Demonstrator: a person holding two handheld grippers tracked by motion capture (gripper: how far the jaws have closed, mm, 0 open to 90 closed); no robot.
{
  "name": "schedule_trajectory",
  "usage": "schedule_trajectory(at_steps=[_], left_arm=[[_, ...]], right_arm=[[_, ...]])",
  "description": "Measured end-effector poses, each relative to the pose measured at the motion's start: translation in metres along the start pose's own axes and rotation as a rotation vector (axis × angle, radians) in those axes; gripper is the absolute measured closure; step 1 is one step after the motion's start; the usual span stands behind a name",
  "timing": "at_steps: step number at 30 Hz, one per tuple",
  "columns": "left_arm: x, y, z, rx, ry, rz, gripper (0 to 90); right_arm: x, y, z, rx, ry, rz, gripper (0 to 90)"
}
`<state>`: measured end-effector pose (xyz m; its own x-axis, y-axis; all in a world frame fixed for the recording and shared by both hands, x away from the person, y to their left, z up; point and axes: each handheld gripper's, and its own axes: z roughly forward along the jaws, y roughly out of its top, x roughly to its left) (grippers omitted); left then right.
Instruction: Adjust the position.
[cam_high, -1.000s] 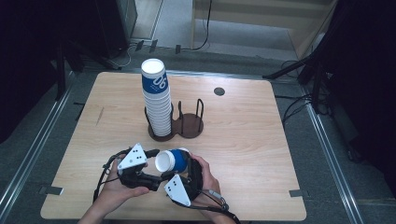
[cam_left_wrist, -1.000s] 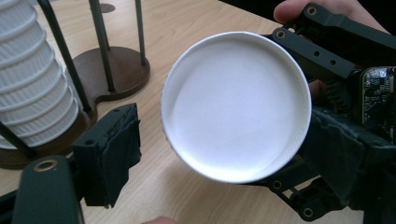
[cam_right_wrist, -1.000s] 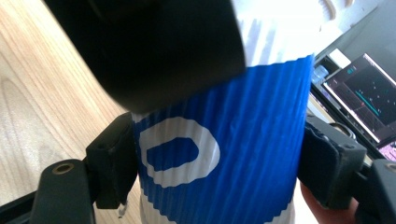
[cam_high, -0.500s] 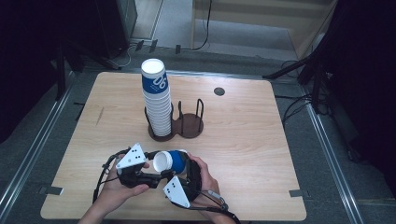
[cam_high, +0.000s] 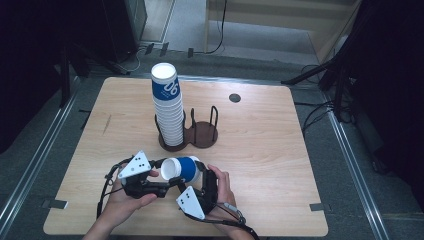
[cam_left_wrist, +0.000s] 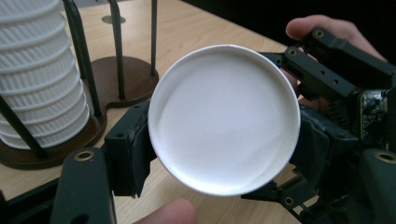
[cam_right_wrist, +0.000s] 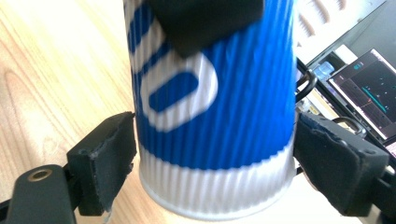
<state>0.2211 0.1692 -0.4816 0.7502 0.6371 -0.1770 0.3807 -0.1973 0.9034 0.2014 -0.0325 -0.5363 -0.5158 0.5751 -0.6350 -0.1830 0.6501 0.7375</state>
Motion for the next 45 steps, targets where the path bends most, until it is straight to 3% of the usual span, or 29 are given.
schedule_trajectory(at_steps=[6,12,15,21,25,28,33,45], left_arm=[[0.003,0.001,-0.008,-0.049,0.028,-0.002,29.2],[0.008,0.000,-0.013,-0.108,0.107,0.009,29.2],[0.011,-0.001,-0.017,-0.149,0.143,0.011,29.2],[0.014,-0.002,-0.023,-0.221,0.181,0.029,29.2],[0.016,-0.002,-0.027,-0.253,0.218,0.014,29.2],[0.018,-0.003,-0.028,-0.263,0.209,0.013,29.3],[0.019,-0.003,-0.029,-0.265,0.235,0.011,29.2],[0.021,-0.004,-0.026,-0.289,0.193,0.001,29.2]], right_arm=[[-0.004,0.004,-0.003,-0.009,-0.009,0.027,11.2],[-0.008,0.005,-0.005,-0.011,-0.012,0.063,7.2],[-0.012,0.004,-0.006,-0.006,-0.003,0.127,3.2],[-0.018,0.002,-0.006,0.000,-0.021,0.191,2.6],[-0.021,0.002,-0.006,0.008,-0.027,0.256,3.3],[-0.023,0.002,-0.006,0.004,-0.032,0.276,3.3],[-0.024,0.002,-0.005,0.012,-0.053,0.311,3.0],[-0.029,0.005,-0.004,0.036,-0.080,0.423,7.2]])
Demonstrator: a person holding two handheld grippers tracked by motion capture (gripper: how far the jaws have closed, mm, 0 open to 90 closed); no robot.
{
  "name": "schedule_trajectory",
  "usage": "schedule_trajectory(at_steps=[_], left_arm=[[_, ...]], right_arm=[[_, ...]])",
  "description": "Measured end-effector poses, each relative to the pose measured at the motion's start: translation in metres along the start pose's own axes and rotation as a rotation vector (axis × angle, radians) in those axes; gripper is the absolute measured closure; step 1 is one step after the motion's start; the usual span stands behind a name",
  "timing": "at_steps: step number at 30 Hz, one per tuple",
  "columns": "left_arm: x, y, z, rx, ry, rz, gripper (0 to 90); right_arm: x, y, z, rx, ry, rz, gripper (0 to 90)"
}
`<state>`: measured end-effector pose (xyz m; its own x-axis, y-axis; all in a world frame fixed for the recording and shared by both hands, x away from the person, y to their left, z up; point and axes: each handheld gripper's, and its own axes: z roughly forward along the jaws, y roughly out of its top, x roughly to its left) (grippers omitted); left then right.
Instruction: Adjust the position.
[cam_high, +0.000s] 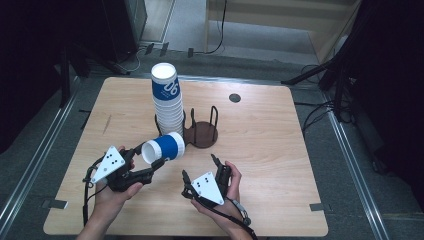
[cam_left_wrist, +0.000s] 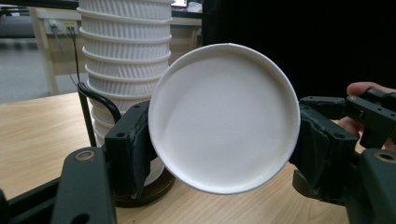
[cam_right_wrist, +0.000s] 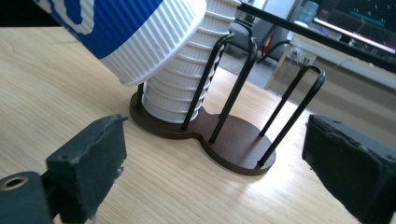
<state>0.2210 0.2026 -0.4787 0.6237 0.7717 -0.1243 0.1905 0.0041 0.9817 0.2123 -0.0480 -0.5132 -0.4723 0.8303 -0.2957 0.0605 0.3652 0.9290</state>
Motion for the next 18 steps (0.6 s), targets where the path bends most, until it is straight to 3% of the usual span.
schedule_trajectory(at_steps=[5,7,8,9,10,12,16,17,18], left_arm=[[0.001,0.000,-0.001,-0.031,0.020,0.005,29.2],[0.002,0.000,-0.002,-0.050,0.018,-0.003,29.2],[0.002,0.000,-0.002,-0.050,0.018,-0.003,29.2],[0.003,0.000,-0.002,-0.060,0.020,-0.005,29.2],[0.004,0.000,-0.002,-0.068,0.022,-0.007,29.2],[0.005,-0.001,-0.002,-0.088,0.015,-0.011,29.2],[0.006,-0.003,-0.002,-0.138,0.016,-0.026,29.2],[0.006,-0.003,-0.002,-0.138,0.016,-0.026,29.2],[0.007,-0.004,-0.002,-0.150,0.016,-0.031,29.2]], right_arm=[[-0.002,0.006,-0.003,0.012,0.013,0.116,12.4],[-0.004,0.011,-0.004,0.030,0.005,0.191,3.3],[-0.004,0.011,-0.004,0.030,0.005,0.191,3.3],[-0.004,0.013,-0.004,0.056,0.008,0.229,0.0],[-0.005,0.019,-0.005,0.064,0.013,0.305,0.0],[-0.004,0.023,-0.005,0.059,0.016,0.329,0.0],[-0.005,0.033,-0.006,0.042,0.035,0.429,0.0],[-0.005,0.033,-0.006,0.042,0.035,0.429,0.0],[-0.007,0.038,-0.006,0.032,0.038,0.518,0.0]])
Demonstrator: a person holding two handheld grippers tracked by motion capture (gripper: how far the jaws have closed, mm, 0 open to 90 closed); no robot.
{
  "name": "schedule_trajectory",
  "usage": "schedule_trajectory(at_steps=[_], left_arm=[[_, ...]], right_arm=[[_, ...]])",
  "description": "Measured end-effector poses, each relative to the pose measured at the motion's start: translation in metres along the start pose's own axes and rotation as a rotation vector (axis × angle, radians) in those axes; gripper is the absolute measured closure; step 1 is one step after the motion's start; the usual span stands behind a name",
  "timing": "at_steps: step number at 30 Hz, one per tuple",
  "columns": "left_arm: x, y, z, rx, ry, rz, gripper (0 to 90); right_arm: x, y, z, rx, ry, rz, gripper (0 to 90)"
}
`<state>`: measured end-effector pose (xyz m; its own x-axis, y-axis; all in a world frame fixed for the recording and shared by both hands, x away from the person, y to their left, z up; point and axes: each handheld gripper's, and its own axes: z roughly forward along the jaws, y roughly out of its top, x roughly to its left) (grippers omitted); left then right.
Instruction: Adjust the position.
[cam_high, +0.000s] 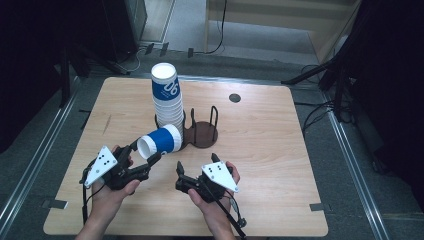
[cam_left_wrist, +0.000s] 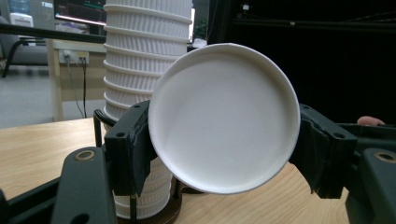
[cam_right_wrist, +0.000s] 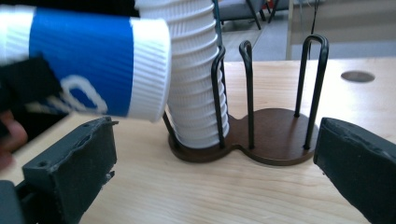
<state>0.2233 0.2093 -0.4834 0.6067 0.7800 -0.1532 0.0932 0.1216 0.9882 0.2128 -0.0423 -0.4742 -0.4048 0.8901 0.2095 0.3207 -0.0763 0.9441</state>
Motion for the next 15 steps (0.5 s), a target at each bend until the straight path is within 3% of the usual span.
schedule_trajectory(at_steps=[4,5,6,15], left_arm=[[0.000,-0.001,0.000,-0.005,0.002,0.005,29.2],[0.000,-0.001,0.000,-0.005,0.002,0.005,29.2],[0.000,-0.001,0.000,-0.011,0.001,0.006,29.2],[-0.003,-0.003,0.002,-0.027,-0.008,0.009,29.3]], right_arm=[[0.004,0.004,0.001,-0.006,0.008,0.102,0.0],[0.004,0.004,0.001,-0.006,0.008,0.102,0.0],[0.006,0.007,0.001,-0.016,0.017,0.167,0.0],[0.014,0.012,0.004,-0.035,0.058,0.396,3.3]])
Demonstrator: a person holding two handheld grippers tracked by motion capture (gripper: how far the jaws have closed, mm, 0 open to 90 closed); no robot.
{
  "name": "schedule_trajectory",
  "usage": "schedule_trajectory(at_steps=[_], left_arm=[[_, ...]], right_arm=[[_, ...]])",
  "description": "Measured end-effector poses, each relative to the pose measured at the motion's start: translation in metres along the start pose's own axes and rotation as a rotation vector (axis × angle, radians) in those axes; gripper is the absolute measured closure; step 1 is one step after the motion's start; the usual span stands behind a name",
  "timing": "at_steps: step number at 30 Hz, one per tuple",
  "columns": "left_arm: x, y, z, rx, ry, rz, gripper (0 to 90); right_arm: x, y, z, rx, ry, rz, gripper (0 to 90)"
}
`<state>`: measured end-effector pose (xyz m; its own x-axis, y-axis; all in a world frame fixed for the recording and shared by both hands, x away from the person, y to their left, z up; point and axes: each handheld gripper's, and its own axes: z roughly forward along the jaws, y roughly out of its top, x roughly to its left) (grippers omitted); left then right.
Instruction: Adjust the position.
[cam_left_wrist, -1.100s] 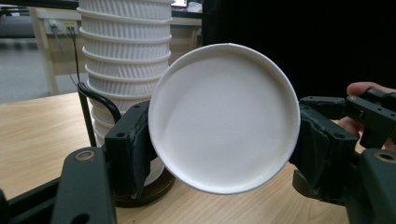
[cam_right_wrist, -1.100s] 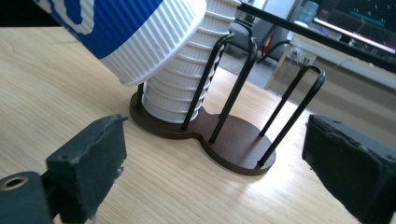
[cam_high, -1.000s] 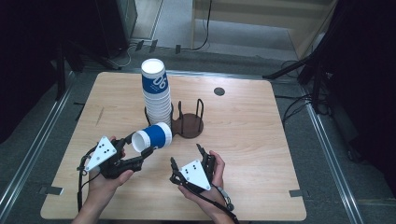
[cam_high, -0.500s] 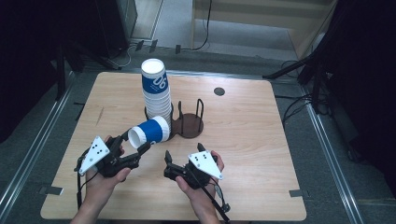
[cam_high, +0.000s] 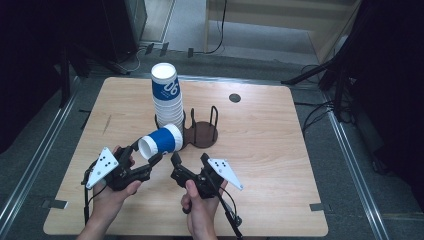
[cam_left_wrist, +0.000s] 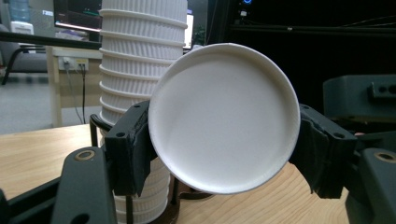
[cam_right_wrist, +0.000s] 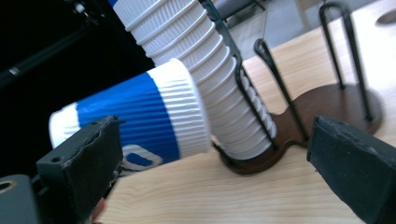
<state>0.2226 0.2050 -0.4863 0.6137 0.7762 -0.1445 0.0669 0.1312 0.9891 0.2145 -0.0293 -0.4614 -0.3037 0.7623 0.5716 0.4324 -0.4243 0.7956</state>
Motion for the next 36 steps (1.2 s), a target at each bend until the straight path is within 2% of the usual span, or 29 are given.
schedule_trajectory(at_steps=[4,5,6,7,11,16,18,19,20,28,32,33,34,36], left_arm=[[-0.002,-0.001,0.002,-0.015,-0.012,-0.011,29.3],[-0.002,-0.001,0.002,-0.015,-0.012,-0.011,29.3],[-0.004,-0.002,0.002,-0.023,-0.015,-0.009,29.3],[-0.004,-0.002,0.002,-0.023,-0.015,-0.009,29.3],[-0.006,-0.004,0.004,-0.021,-0.024,-0.002,29.3],[-0.010,-0.006,0.005,-0.025,-0.033,0.003,29.3],[-0.011,-0.007,0.006,-0.028,-0.036,0.001,29.3],[-0.011,-0.007,0.006,-0.025,-0.038,0.004,29.3],[-0.012,-0.008,0.007,-0.025,-0.037,0.006,29.3],[-0.015,-0.010,0.009,-0.031,-0.045,0.018,29.4],[-0.018,-0.011,0.010,-0.032,-0.052,0.033,29.4],[-0.018,-0.011,0.010,-0.032,-0.052,0.033,29.4],[-0.019,-0.012,0.010,-0.032,-0.055,0.033,29.4],[-0.020,-0.012,0.011,-0.033,-0.058,0.031,29.4]], right_arm=[[0.002,0.000,0.002,0.002,0.029,0.086,3.3],[0.002,0.000,0.002,0.002,0.029,0.086,3.3],[0.001,0.001,0.002,0.009,0.045,0.152,3.1],[0.001,0.002,0.002,0.010,0.054,0.186,3.0],[0.001,0.003,0.002,0.013,0.078,0.278,2.5],[-0.003,0.004,0.005,0.032,0.089,0.482,2.3],[-0.003,0.003,0.007,0.043,0.090,0.536,2.3],[-0.004,0.003,0.007,0.048,0.091,0.548,2.3],[-0.003,0.002,0.008,0.060,0.095,0.586,2.3],[-0.004,0.000,0.014,0.085,0.078,0.692,0.2],[-0.006,0.002,0.017,0.090,0.097,0.746,0.0],[-0.006,0.002,0.017,0.090,0.097,0.746,0.0],[-0.007,0.002,0.019,0.090,0.097,0.779,0.0],[-0.009,0.002,0.021,0.104,0.099,0.812,0.0]])
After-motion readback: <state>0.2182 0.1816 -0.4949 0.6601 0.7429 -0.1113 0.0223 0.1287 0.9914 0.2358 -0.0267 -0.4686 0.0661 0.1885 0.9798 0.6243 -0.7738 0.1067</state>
